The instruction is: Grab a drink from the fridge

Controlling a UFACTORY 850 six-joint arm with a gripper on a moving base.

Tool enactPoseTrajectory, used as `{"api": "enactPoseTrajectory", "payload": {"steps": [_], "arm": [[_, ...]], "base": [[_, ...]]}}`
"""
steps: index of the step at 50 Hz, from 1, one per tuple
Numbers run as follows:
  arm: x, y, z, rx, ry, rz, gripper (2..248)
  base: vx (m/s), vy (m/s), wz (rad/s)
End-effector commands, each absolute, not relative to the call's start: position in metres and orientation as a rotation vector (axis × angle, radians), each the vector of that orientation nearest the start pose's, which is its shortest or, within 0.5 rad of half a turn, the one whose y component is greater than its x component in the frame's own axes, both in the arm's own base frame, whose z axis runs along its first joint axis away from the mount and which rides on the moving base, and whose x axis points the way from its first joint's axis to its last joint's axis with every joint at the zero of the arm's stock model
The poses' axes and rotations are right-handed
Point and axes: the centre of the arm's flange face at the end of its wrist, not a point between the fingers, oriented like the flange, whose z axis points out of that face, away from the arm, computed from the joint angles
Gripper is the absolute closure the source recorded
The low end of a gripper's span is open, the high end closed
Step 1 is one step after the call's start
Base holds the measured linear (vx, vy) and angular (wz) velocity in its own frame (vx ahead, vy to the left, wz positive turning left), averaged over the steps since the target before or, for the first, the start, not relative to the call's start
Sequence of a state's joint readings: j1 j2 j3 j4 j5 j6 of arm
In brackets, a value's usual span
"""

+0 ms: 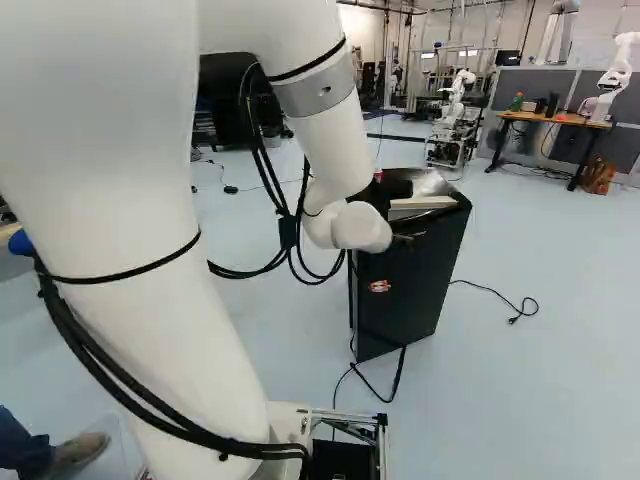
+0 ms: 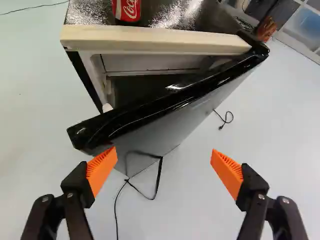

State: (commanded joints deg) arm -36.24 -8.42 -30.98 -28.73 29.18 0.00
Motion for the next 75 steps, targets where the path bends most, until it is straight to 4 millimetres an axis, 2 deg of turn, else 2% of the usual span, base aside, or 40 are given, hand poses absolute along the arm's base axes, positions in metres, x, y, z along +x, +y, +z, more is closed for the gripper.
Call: {"api": "enactPoseTrajectory", "payload": {"steps": [20,34,61,75], "arm": [[0.367,-0.238,0.335,-3.069,0.092,-1.341,3],[0.388,-0.243,0.319,-3.064,0.069,-1.306,3],[0.434,-0.248,0.313,-3.044,-0.003,-1.336,3],[0.449,-0.249,0.312,-3.037,-0.026,-1.349,3]], "base": [[0.000,0.000,0.000],[0.000,0.000,0.000],[0.000,0.000,0.000],[0.000,0.000,0.000]]}}
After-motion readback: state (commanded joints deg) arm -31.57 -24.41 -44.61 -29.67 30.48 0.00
